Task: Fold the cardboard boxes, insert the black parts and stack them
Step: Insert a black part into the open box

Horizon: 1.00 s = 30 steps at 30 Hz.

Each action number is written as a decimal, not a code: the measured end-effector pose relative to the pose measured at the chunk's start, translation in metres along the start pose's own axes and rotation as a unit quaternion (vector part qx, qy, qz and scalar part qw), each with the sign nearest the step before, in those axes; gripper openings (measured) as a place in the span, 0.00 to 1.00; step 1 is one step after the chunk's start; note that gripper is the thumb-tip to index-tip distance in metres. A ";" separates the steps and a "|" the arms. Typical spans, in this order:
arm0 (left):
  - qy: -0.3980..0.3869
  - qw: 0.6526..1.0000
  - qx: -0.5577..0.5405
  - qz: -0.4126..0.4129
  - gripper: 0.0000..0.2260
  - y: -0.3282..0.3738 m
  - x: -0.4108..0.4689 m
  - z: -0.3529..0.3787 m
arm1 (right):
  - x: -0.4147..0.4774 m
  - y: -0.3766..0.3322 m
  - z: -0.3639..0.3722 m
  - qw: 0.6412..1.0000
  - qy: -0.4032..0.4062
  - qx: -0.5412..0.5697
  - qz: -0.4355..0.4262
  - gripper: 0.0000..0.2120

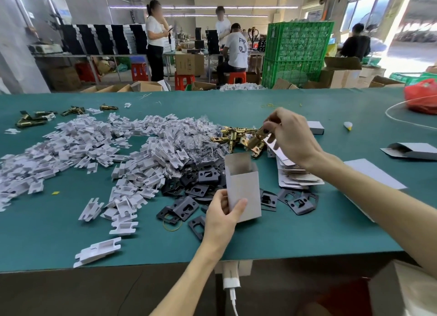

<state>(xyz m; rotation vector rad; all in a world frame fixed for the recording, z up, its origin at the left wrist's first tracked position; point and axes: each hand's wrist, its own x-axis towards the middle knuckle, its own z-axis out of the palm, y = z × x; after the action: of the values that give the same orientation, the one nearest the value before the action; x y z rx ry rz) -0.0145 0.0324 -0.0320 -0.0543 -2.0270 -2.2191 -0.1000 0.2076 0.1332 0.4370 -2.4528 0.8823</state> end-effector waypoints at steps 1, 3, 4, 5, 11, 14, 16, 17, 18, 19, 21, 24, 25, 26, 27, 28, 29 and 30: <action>-0.006 1.000 -0.001 0.000 0.13 0.001 -0.001 0.000 | -0.004 -0.005 -0.007 1.000 0.007 0.026 -0.012 0.05; -0.015 1.000 0.002 0.001 0.13 0.002 -0.002 0.000 | -0.012 -0.015 -0.015 0.998 0.005 0.051 -0.033 0.04; -0.017 1.000 0.004 0.002 0.13 0.002 -0.002 0.000 | -0.016 -0.018 -0.016 0.998 -0.005 0.054 -0.045 0.04; -0.019 1.000 0.006 0.005 0.13 0.002 -0.002 0.000 | -0.021 -0.022 -0.015 0.997 -0.019 0.054 -0.057 0.04; -0.022 1.000 0.004 0.013 0.12 0.004 -0.004 -0.002 | -0.032 -0.027 -0.002 0.991 -0.071 -0.026 -0.110 0.05; -0.032 0.999 0.009 0.012 0.12 0.004 -0.004 -0.001 | -0.035 -0.027 0.002 0.987 -0.102 -0.056 -0.111 0.04; -0.041 0.999 0.008 0.012 0.14 0.005 -0.005 -0.001 | -0.039 -0.030 0.006 0.981 -0.129 -0.081 -0.118 0.04; -0.044 0.999 0.007 0.012 0.15 0.006 -0.005 0.000 | -0.040 -0.031 0.007 0.980 -0.142 -0.078 -0.113 0.05; -0.046 0.999 0.004 0.012 0.16 0.006 -0.006 0.000 | -0.041 -0.033 0.009 0.980 -0.155 -0.065 -0.103 0.06; -0.048 0.999 0.000 0.010 0.17 0.007 -0.006 0.000 | -0.042 -0.034 0.010 0.980 -0.165 -0.053 -0.093 0.06; -0.051 0.999 -0.009 0.004 0.19 0.007 -0.006 0.001 | -0.045 -0.038 0.013 0.978 -0.183 -0.049 -0.090 0.06; -0.052 0.999 -0.015 0.003 0.19 0.007 -0.006 0.001 | -0.050 -0.042 0.019 0.970 -0.206 -0.072 -0.106 0.05; -0.053 0.998 -0.016 0.003 0.19 0.008 -0.007 0.001 | -0.051 -0.042 0.021 0.967 -0.215 -0.083 -0.108 0.06; -0.055 0.998 -0.019 0.004 0.19 0.008 -0.007 0.001 | -0.052 -0.041 0.023 0.964 -0.222 -0.098 -0.111 0.06; -0.057 0.998 -0.021 0.005 0.19 0.008 -0.007 0.001 | -0.052 -0.040 0.026 0.960 -0.226 -0.120 -0.117 0.05; -0.058 0.998 -0.023 0.006 0.19 0.008 -0.007 0.001 | -0.053 -0.039 0.028 0.955 -0.228 -0.145 -0.123 0.04; -0.058 0.998 -0.023 0.006 0.19 0.009 -0.007 0.001 | -0.054 -0.038 0.030 0.951 -0.228 -0.165 -0.123 0.03; -0.058 0.998 -0.022 0.006 0.19 0.009 -0.007 0.001 | -0.055 -0.036 0.031 0.950 -0.230 -0.174 -0.119 0.01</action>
<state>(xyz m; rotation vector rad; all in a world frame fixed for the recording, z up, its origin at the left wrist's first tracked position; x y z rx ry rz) -0.0063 0.0328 -0.0240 -0.2035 -2.0294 -2.3030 -0.0493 0.1675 0.1008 0.8622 -2.8142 0.2507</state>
